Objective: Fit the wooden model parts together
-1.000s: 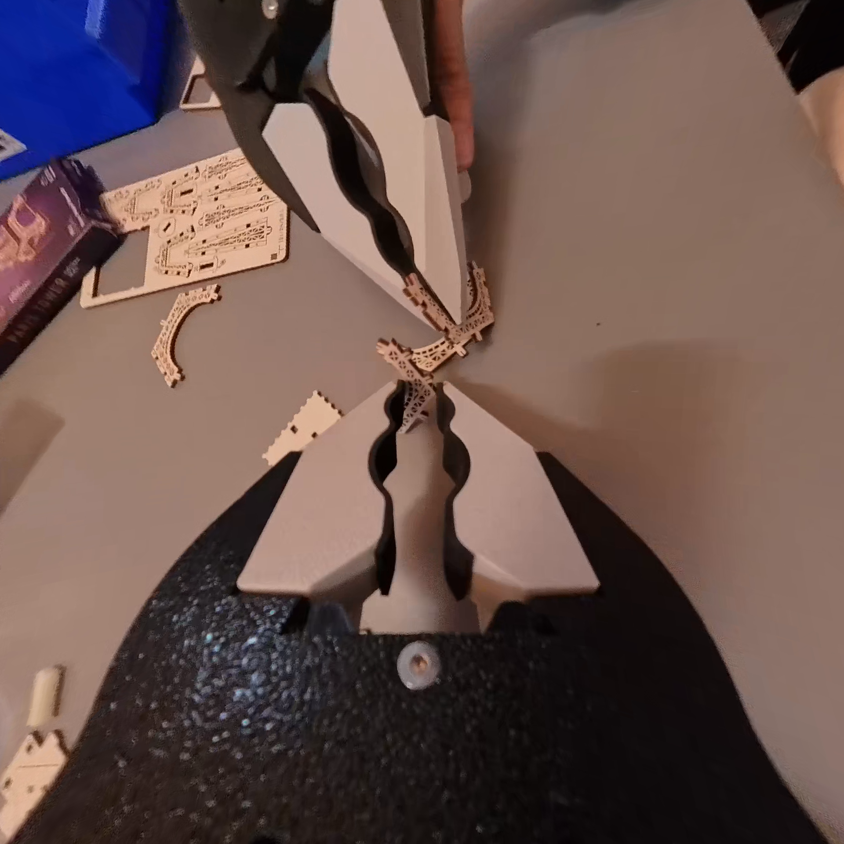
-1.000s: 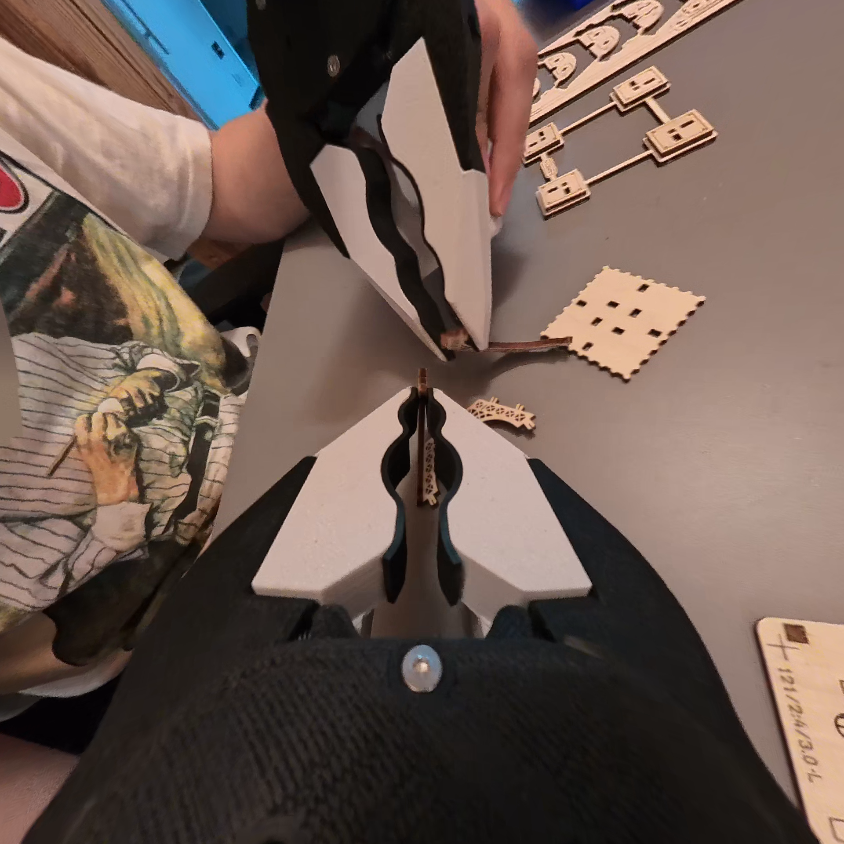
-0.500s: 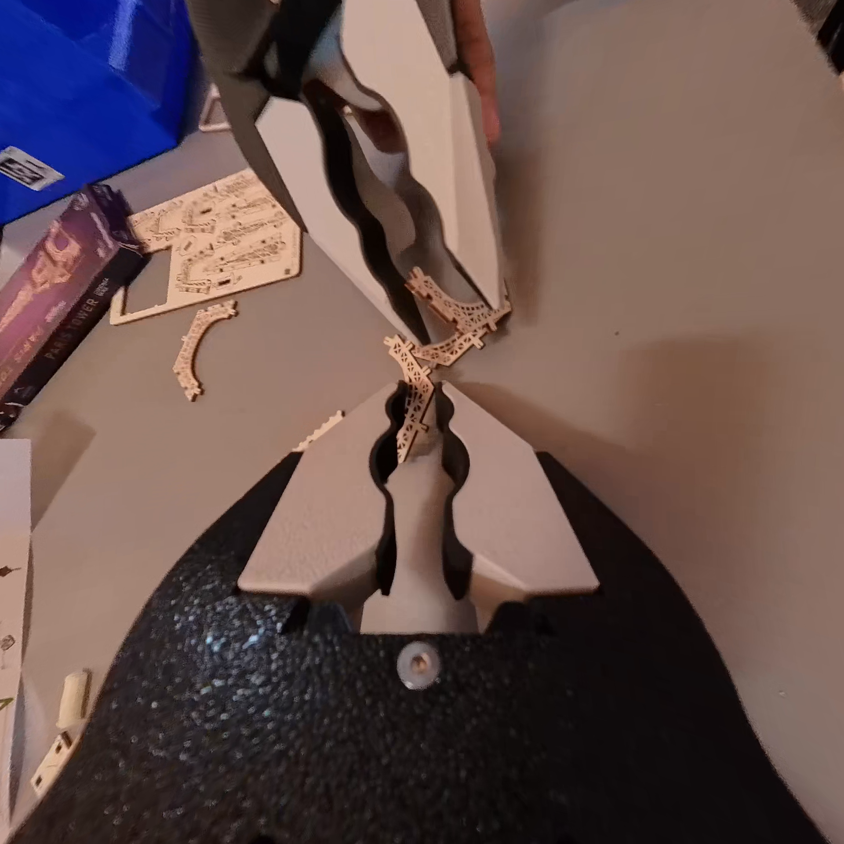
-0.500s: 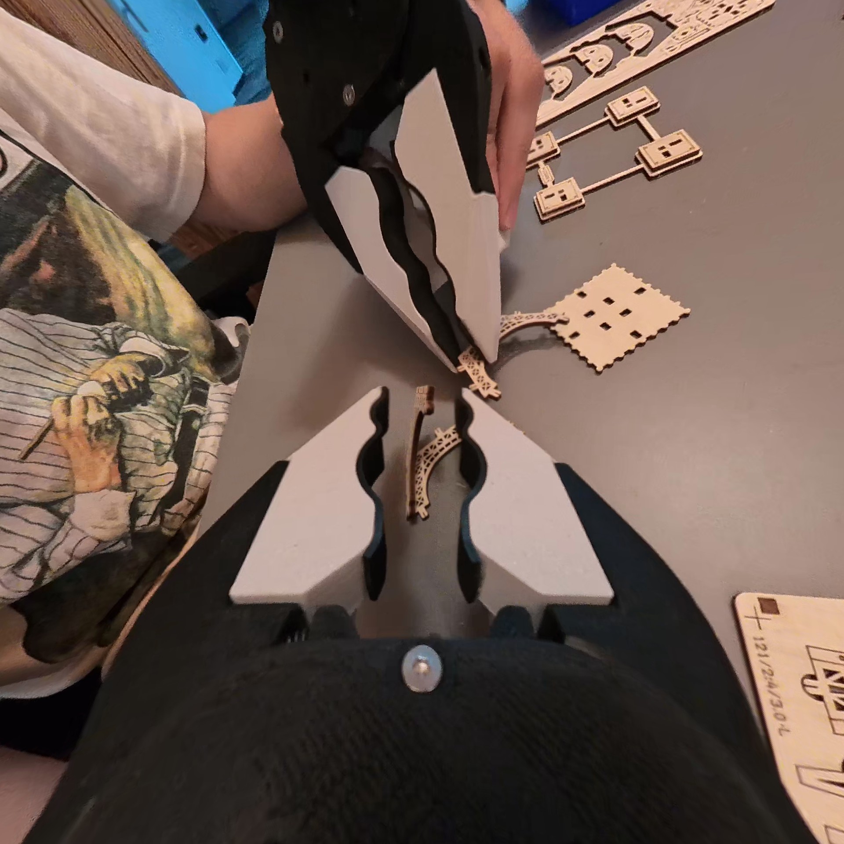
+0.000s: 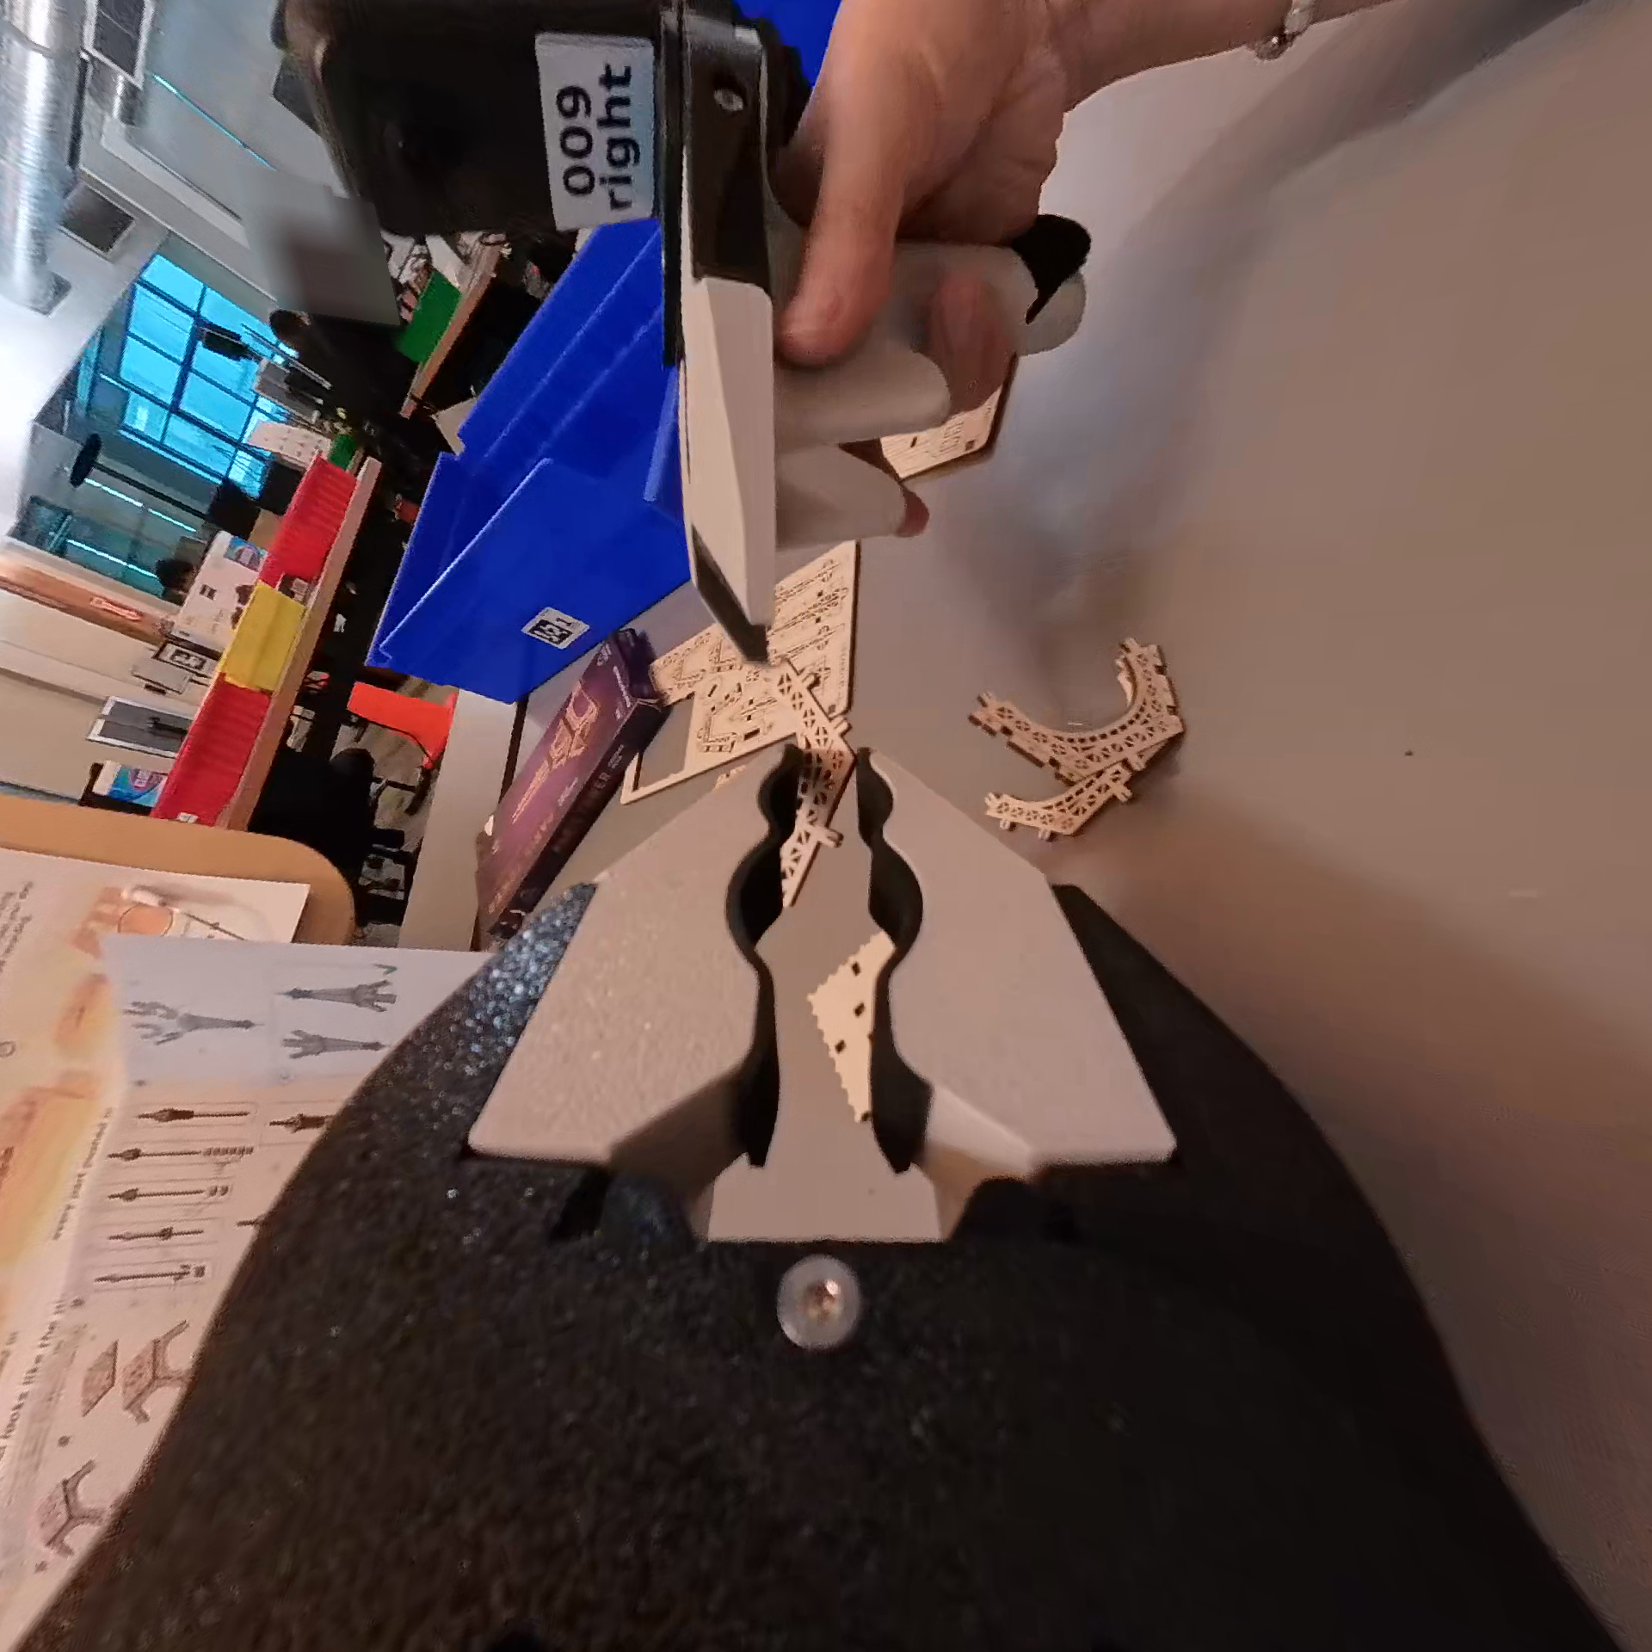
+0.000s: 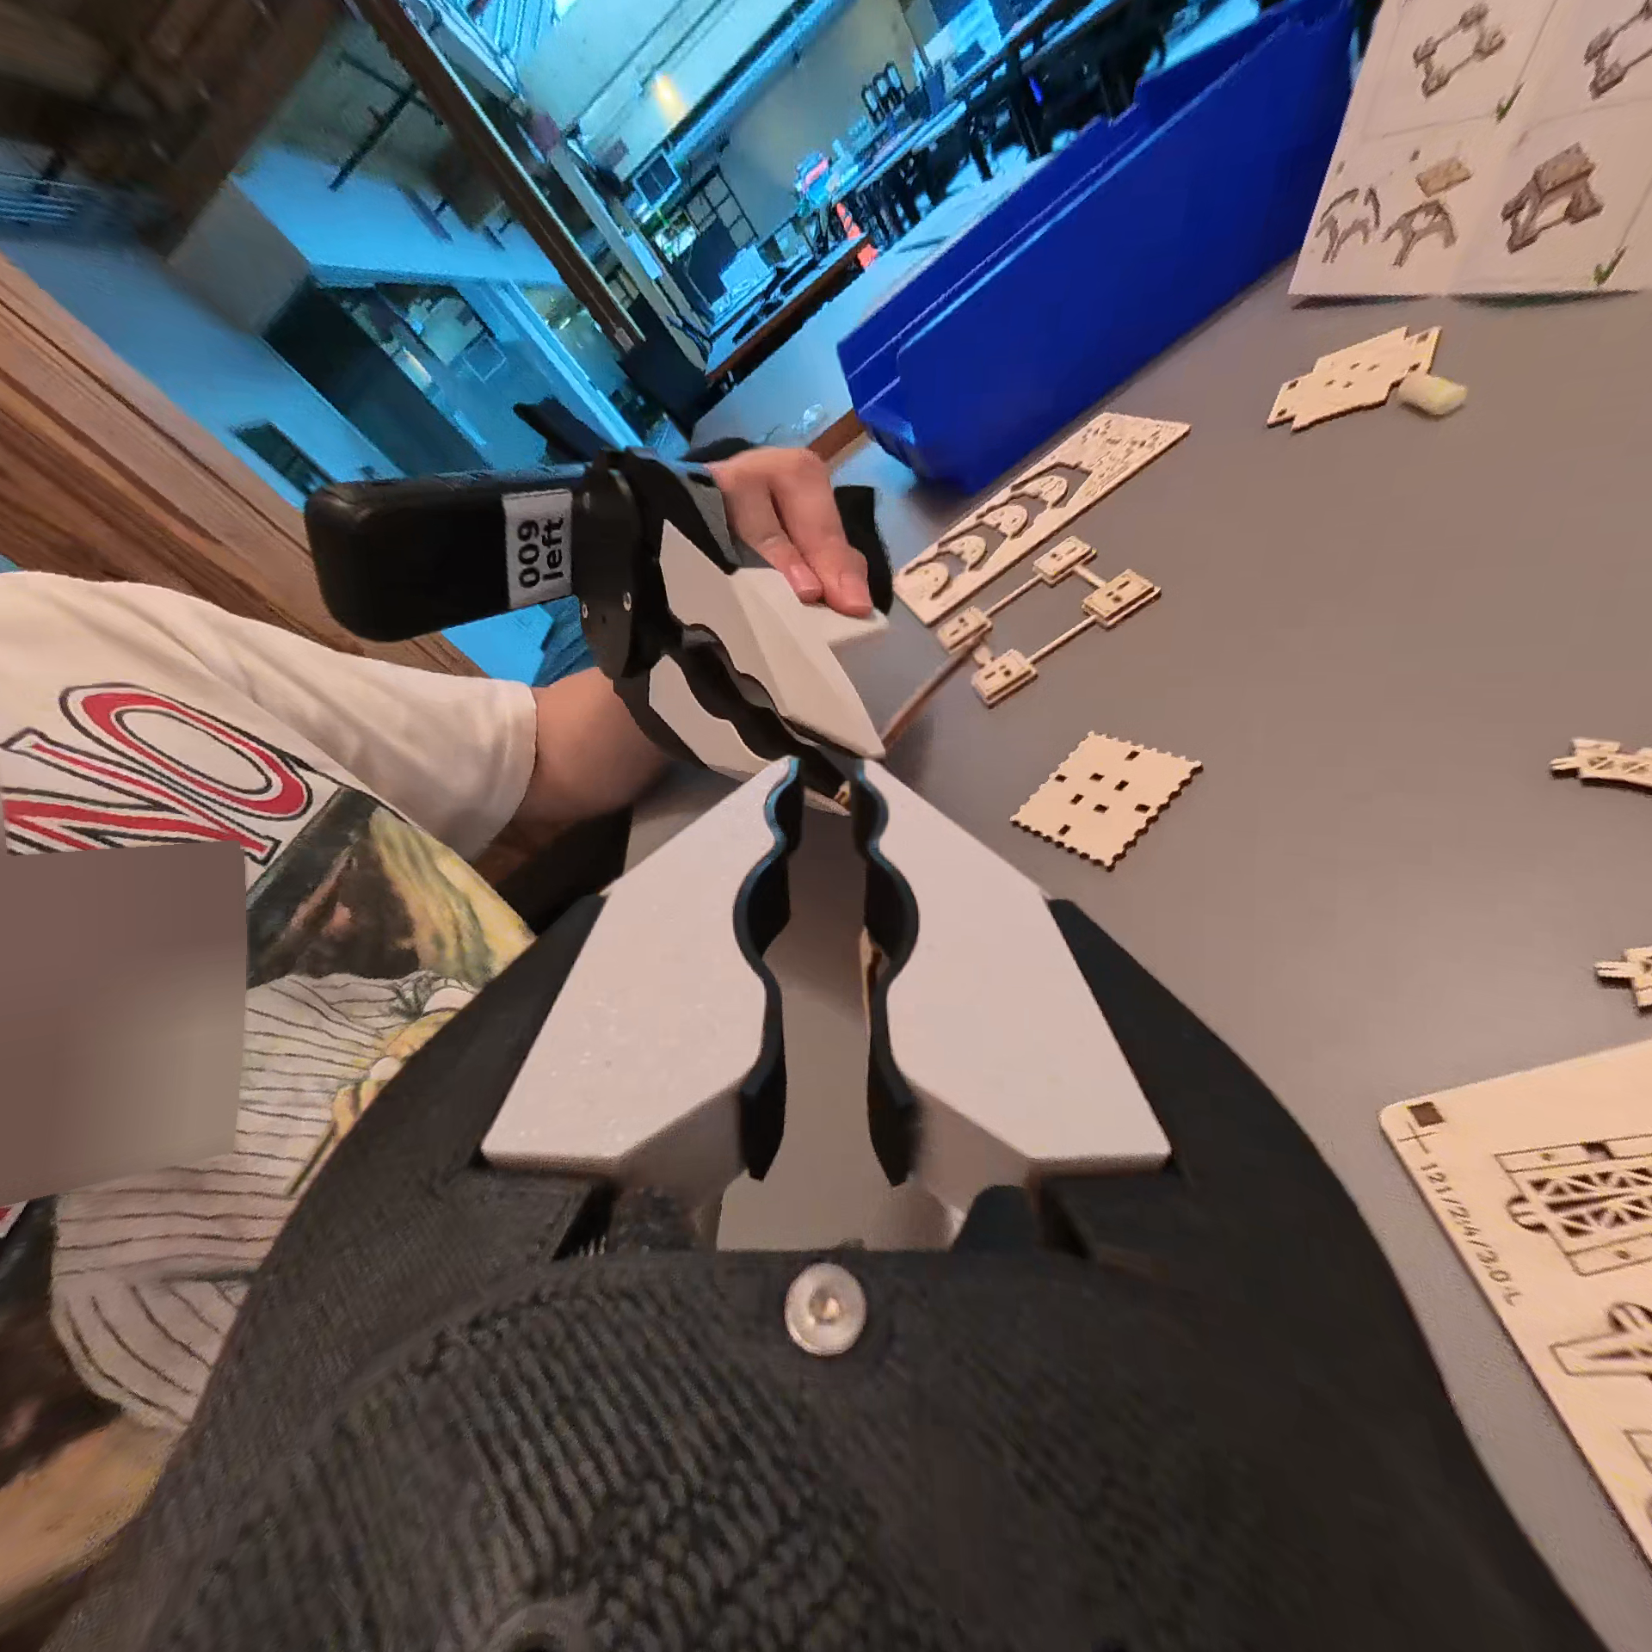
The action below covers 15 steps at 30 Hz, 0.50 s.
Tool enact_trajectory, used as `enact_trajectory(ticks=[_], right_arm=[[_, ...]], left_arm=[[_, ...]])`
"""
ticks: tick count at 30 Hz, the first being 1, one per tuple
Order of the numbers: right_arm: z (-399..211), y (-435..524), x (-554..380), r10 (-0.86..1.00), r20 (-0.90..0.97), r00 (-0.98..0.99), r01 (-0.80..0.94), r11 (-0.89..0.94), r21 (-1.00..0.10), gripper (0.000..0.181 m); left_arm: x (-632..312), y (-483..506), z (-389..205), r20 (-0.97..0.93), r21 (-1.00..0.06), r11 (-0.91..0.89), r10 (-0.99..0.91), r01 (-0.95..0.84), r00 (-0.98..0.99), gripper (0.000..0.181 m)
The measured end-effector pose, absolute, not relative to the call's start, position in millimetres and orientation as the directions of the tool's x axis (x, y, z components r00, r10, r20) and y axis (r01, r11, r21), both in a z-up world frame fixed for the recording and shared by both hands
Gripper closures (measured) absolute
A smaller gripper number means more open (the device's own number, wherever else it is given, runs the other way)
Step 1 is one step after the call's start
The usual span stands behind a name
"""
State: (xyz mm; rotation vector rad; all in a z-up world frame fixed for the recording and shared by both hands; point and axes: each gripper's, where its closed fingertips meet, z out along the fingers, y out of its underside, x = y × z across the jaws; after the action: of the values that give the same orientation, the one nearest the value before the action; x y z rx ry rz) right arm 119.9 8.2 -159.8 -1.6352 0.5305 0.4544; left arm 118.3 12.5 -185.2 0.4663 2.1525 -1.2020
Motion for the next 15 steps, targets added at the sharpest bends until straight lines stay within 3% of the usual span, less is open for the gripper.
enact_trajectory(ticks=[5, 7, 15], right_arm=[[-174.0, 13.5, 118.1, -0.098, -0.618, 0.78, -0.625, -0.148, -0.766, 0.163], [-180.5, 12.4, 116.0, -0.115, -0.617, 0.779, -0.627, -0.185, -0.757, 0.155], [-187.0, 4.9, 136.6, -0.19, -0.666, 0.721, -0.689, -0.103, -0.717, 0.16]], left_arm=[[122.5, 11.5, -184.4, -0.7, -0.614, 0.525, -0.016, 0.59, -0.714, 0.172], [123.3, 12.2, -182.9, -0.711, -0.608, 0.521, -0.021, 0.599, -0.703, 0.181], [126.5, 15.6, -179.3, -0.688, -0.646, 0.494, -0.045, 0.582, -0.725, 0.181]])
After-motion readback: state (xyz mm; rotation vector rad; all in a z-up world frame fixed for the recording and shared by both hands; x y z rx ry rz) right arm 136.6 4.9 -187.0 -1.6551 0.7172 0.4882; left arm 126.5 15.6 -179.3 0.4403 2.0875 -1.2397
